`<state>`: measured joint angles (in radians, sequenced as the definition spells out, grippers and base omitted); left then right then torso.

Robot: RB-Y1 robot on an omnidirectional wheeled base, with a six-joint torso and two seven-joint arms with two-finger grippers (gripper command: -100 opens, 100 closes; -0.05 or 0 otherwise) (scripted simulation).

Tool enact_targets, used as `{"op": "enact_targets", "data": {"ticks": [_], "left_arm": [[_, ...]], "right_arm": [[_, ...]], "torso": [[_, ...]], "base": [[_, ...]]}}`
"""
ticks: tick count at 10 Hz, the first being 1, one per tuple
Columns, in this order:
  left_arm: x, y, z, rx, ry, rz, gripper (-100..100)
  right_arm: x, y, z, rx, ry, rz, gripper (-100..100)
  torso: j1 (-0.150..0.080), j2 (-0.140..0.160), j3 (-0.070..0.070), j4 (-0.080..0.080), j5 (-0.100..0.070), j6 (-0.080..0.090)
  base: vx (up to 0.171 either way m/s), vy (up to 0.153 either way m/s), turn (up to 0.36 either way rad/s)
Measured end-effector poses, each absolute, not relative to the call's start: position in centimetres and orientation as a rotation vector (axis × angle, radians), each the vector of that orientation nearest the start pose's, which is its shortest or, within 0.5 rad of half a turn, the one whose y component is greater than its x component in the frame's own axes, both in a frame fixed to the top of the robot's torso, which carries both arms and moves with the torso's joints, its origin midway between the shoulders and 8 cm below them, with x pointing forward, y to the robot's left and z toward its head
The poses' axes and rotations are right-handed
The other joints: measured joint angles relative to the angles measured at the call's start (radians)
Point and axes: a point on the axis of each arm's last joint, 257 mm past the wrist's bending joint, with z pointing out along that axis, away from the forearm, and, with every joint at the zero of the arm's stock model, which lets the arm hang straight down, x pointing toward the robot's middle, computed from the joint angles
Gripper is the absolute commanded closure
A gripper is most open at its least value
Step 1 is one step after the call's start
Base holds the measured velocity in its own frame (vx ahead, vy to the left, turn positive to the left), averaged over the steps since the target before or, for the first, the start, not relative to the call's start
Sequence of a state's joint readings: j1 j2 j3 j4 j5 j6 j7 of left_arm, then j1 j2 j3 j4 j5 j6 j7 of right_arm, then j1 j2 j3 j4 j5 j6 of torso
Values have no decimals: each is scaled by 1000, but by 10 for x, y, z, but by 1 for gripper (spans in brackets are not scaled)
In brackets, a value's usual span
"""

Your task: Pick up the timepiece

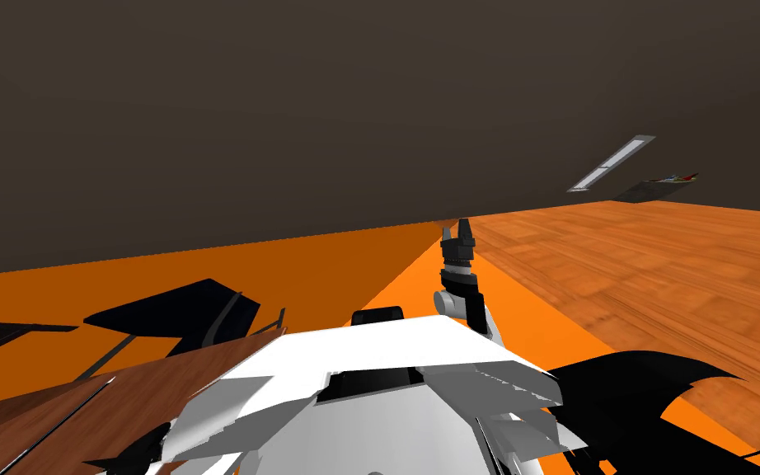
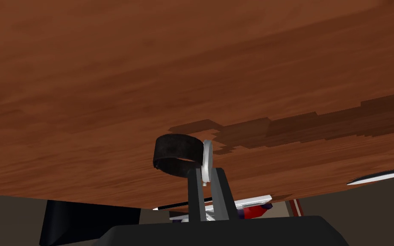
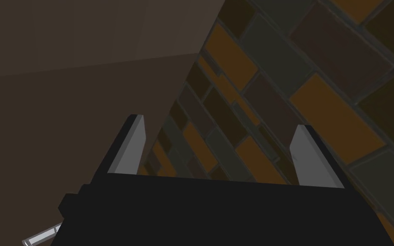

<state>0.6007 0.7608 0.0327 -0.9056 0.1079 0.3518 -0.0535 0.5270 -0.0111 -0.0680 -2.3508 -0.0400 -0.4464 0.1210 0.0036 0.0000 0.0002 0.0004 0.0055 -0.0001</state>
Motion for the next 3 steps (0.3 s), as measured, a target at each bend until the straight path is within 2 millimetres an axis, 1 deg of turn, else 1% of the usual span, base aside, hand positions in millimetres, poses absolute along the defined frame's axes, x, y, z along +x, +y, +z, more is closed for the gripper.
{"op": "enact_targets", "data": {"ticks": [1, 2, 3], "left_arm": [[-62, 719, -490, -1706, 1987, 704, 100], [-62, 719, -486, -1704, 1988, 703, 100], [-62, 720, -486, -1705, 1988, 703, 0]], "right_arm": [[332, -305, 39, 623, 630, 1138, 0], [332, -305, 39, 623, 630, 1138, 0], [332, -305, 39, 623, 630, 1138, 0]], "torso": [[0, 0, 0, 0, 0, 0], [0, 0, 0, 0, 0, 0], [2, 0, 0, 0, 0, 1]], "base": [[16, -46, 16], [7, -21, 7], [0, 0, 0]]}}
